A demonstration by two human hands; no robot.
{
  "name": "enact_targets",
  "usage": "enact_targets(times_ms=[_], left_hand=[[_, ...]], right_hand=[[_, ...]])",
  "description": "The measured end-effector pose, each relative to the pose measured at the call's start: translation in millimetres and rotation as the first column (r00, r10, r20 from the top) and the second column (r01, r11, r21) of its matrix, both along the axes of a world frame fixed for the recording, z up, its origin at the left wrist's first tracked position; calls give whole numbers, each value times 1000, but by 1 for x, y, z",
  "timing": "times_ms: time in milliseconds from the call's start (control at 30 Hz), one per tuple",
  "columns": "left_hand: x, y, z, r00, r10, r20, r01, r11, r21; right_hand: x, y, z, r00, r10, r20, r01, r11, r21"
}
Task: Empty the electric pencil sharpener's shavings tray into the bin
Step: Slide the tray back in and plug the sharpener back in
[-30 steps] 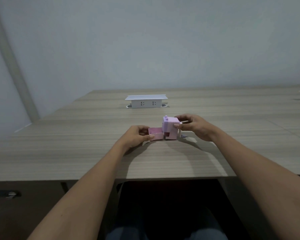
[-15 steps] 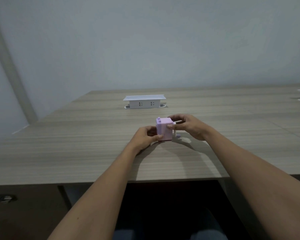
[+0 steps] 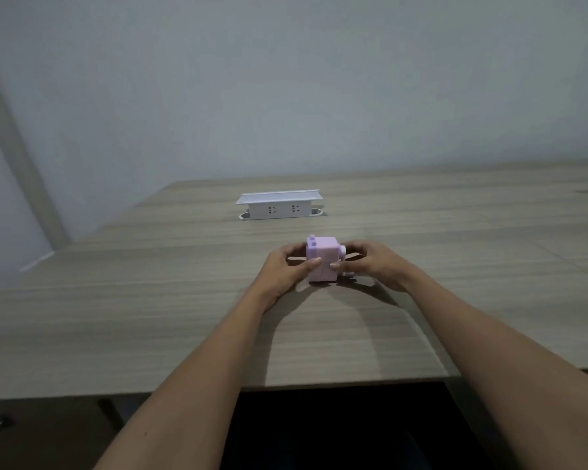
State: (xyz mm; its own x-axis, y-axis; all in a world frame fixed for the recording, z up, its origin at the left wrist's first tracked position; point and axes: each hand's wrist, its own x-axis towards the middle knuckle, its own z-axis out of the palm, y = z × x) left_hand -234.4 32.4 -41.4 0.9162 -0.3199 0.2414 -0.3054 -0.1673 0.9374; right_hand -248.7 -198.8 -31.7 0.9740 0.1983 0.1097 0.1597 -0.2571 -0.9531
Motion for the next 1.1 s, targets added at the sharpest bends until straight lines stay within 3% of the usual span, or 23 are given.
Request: enact_targets(times_ms=[300,700,1100], left_hand=[[95,-23,30,999,-7,32,6,999,44],[220,-59,23,1000,5,3,-5,998,59],[257,-70,-7,1000,18,-23,-16,996,89]], right_hand=[[96,-18,24,996,-46,82,49,998,-42],[221,-45,12,984,-107,142,109,994,-7],[252,-50,-21,982,-132,136,129,991,32]])
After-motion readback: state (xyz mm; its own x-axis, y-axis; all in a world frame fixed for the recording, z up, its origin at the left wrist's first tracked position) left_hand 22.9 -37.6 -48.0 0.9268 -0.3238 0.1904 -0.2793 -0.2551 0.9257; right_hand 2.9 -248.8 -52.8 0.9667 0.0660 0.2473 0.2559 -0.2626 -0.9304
